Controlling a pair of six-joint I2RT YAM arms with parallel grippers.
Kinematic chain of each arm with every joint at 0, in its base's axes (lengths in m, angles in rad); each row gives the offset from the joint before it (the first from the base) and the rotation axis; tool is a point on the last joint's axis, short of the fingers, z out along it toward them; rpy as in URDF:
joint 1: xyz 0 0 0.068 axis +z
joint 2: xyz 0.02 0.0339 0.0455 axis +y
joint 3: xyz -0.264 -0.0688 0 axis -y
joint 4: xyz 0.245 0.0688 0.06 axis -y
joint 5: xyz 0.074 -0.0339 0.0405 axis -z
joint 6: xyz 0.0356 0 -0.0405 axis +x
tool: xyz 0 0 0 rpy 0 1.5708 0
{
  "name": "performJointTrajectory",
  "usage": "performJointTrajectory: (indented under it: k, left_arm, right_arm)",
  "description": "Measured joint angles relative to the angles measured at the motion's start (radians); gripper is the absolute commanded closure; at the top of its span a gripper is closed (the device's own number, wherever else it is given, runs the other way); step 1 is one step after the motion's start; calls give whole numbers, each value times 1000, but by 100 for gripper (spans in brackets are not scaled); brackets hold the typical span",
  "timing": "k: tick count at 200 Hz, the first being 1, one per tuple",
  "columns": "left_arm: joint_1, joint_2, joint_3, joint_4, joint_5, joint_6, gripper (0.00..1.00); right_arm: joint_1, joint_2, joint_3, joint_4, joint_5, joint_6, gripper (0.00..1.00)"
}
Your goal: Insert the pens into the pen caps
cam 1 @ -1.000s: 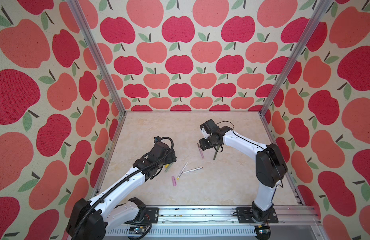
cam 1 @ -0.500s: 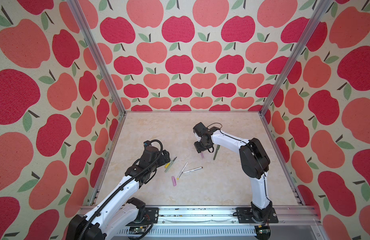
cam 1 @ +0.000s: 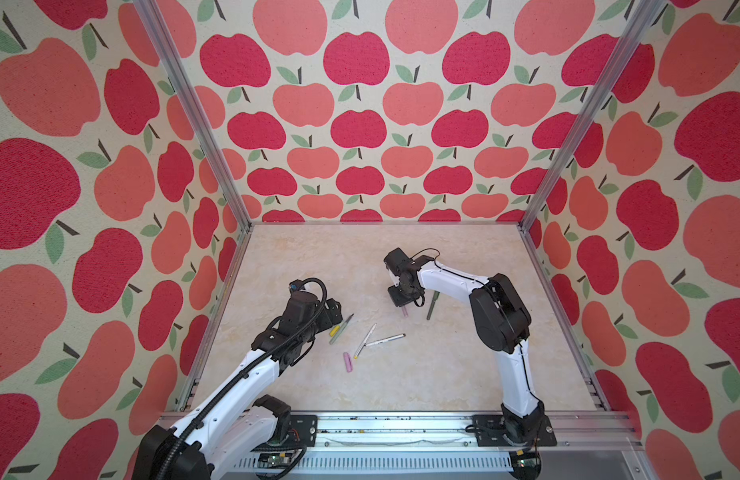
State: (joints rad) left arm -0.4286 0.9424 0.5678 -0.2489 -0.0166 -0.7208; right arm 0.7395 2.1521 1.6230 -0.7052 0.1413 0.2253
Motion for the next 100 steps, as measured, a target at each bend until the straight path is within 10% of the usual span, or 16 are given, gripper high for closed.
performJointTrajectory:
  k: [100]
  left_arm:
    - [0, 17, 3, 3, 26, 27, 8]
  right_arm:
    - [-2, 2, 13, 13, -26, 9, 90]
